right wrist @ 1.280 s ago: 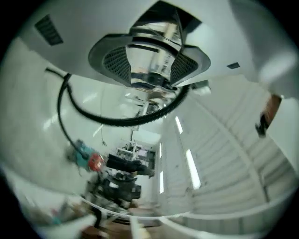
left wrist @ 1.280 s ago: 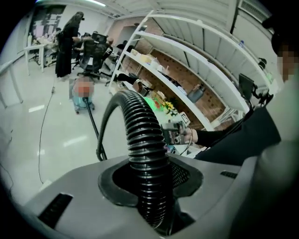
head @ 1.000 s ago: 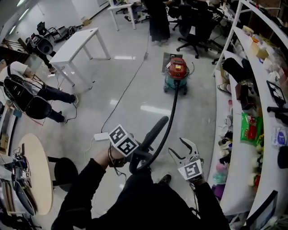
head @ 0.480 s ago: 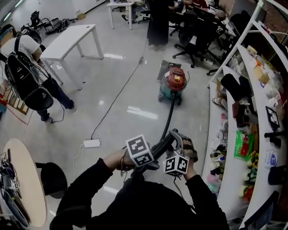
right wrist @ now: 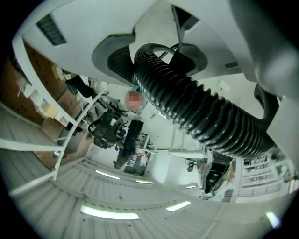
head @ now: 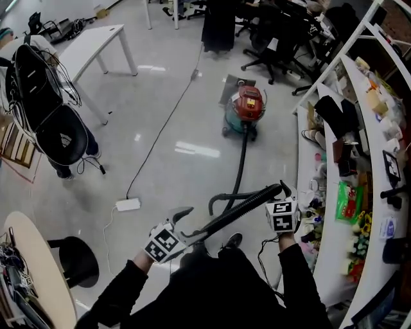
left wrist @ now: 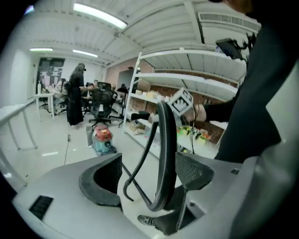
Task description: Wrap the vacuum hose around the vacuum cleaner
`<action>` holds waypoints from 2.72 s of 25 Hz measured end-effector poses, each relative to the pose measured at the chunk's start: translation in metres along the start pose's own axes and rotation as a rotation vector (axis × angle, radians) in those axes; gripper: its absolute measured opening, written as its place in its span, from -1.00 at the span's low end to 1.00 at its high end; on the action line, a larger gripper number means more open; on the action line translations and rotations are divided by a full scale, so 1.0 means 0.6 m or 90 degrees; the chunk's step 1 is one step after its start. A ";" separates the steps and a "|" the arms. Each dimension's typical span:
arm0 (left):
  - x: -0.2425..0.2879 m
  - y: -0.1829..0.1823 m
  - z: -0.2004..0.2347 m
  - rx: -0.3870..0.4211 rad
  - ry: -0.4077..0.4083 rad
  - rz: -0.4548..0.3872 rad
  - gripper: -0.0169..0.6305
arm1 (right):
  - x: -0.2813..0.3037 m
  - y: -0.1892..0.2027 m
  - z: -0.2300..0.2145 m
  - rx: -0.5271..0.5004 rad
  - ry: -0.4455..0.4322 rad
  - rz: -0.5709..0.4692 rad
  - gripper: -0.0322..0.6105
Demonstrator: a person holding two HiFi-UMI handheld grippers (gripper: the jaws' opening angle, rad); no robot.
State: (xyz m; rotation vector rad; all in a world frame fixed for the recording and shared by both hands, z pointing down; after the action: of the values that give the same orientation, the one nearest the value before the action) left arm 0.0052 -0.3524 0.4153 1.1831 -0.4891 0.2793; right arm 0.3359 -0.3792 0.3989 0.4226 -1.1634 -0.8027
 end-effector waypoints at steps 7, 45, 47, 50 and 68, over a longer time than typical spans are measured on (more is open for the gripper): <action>0.179 0.200 0.030 -0.031 -0.171 0.127 0.15 | 0.069 0.013 -0.122 0.295 -0.029 0.040 -0.19; 0.558 -0.632 0.514 0.553 -0.336 0.091 -0.52 | 0.482 0.297 -0.485 0.596 0.000 0.298 -0.15; 0.568 -0.647 0.560 0.546 -0.316 0.083 -0.52 | 0.510 0.270 -0.492 0.592 0.024 0.313 -0.15; 0.578 -0.666 0.629 0.516 -0.287 0.062 -0.52 | 0.543 0.213 -0.496 0.528 0.041 0.297 -0.21; 0.642 -0.720 0.807 0.590 -0.224 0.065 -0.52 | 0.697 0.037 -0.345 0.185 -0.181 0.448 0.46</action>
State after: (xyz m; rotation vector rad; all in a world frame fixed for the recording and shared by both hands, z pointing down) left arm 0.4295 -0.9762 0.3988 2.1333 -0.7639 0.4065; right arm 0.6061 -0.6981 0.6082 0.1108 -1.5723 -0.0770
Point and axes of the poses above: the fingertips, and each gripper's own axes: x forward along the fingers, z to its left, y out of its underside, the point moved 9 cm from there along -x, backward along the fingers, and after that the axes turned 6 degrees about y, right-handed, at the moved point
